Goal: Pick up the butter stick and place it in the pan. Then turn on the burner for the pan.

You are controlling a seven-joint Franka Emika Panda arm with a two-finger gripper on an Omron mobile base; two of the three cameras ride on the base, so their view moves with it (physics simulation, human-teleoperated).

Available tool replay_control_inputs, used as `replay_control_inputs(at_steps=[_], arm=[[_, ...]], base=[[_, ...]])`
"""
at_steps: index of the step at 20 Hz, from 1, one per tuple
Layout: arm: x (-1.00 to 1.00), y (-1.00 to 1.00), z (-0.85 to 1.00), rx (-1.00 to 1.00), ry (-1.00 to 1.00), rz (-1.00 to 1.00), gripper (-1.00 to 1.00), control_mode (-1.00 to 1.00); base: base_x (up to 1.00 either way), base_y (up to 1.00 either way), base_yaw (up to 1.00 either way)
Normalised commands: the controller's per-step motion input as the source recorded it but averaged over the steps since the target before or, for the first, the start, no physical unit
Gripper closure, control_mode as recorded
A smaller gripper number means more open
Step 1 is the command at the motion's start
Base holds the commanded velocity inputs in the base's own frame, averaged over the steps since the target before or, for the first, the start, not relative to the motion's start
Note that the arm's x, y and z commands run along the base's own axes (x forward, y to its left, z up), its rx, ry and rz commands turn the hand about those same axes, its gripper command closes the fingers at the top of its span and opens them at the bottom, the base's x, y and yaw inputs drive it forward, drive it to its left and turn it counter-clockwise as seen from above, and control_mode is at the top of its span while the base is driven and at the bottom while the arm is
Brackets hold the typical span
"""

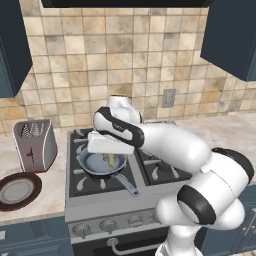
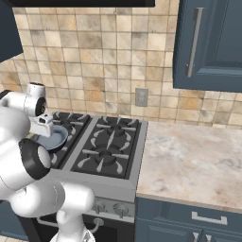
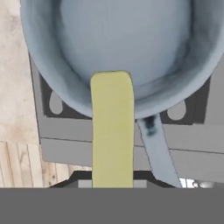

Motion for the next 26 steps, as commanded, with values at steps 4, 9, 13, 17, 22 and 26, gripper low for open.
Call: replay_control_inputs(at_steps=[4,9,13,17,22,26], arm=[[0.21,0.0,0.0,-0.12,0.0,-0.07,1.0,-1.0],[0.18,0.0,0.0,-0.1,-0.04,-0.06,1.0,-1.0],[0.16,0.0,0.0,-0.03,-0.08,-0.02,1.0,-1.0],[0.26,0.0,-0.1,0.0,-0.06,0.0,1.0,-1.0],[0.3,0.0,-0.24,0.0,-0.04,0.0,1.0,-1.0],[0.19,0.0,-0.35,0.0,-0.04,0.0,1.0,-1.0]], base=[[0.0,0.0,0.0],[0.0,0.0,0.0],[0.0,0.0,0.0],[0.0,0.0,0.0],[0.0,0.0,0.0],[0.0,0.0,0.0]])
